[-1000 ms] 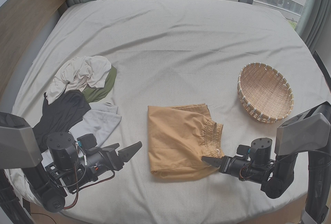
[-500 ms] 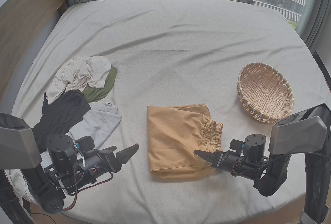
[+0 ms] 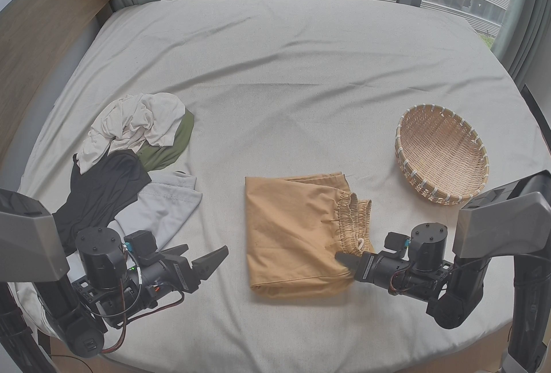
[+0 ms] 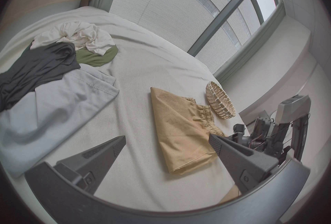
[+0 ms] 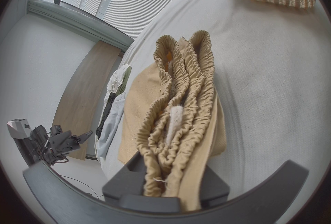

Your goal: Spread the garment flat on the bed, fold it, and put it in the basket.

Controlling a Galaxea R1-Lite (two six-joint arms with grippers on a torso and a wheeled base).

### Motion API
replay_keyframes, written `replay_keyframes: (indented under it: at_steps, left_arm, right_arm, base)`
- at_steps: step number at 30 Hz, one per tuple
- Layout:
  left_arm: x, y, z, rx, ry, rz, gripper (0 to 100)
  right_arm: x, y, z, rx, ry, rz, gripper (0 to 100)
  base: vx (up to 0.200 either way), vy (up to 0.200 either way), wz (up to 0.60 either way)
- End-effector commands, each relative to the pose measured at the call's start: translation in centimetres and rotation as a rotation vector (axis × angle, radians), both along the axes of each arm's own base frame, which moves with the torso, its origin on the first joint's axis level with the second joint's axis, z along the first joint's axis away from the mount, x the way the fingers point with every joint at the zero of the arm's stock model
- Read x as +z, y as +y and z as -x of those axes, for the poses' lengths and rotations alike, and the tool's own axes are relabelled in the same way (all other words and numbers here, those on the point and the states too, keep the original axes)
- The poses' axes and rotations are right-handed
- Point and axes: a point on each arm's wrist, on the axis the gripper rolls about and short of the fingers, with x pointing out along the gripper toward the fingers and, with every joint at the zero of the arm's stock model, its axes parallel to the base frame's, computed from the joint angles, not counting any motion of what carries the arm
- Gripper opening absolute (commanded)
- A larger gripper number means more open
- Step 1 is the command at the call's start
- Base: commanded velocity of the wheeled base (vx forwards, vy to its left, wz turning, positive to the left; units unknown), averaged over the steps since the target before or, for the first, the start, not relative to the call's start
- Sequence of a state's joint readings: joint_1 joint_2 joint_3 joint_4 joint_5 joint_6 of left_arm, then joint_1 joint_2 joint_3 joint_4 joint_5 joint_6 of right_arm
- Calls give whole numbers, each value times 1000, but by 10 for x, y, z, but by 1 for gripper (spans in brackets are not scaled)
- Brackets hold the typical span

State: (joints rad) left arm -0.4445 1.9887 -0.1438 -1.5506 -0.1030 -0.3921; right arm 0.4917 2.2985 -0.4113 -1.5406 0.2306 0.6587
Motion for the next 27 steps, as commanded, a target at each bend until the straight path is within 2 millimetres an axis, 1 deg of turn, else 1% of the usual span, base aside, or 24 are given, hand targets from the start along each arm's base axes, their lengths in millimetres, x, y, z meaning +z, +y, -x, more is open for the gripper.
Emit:
replay_keyframes:
  at_steps: [1, 4, 12, 15, 18, 19, 27]
  left_arm:
    - [-2, 3, -1, 2, -15, -46, 100]
    - [-3, 7, -1, -1, -35, -95, 100]
    - [-5, 10, 5, -12, -34, -128, 100]
    - [-5, 11, 6, -10, -30, -132, 100]
    - [-5, 11, 7, -11, -30, -137, 100]
    - [-5, 12, 8, -14, -33, -145, 100]
    - [-5, 9, 8, -24, -38, -150, 100]
  right_arm:
    - [35, 2, 7, 21, -94, -47, 0]
    - [51, 5, 10, 42, -144, -74, 0]
    - [60, 18, 17, 99, -203, -66, 0]
    - [74, 25, 18, 119, -248, -95, 0]
    - [82, 29, 19, 132, -275, -112, 0]
    - [90, 31, 21, 141, -301, -129, 0]
    - [107, 30, 24, 146, -374, -134, 0]
  base:
    - [0, 0, 0]
    - [0, 0, 0]
    - [0, 0, 0]
    - [0, 0, 0]
    - [0, 0, 0]
    - [0, 0, 0]
    - [0, 0, 0]
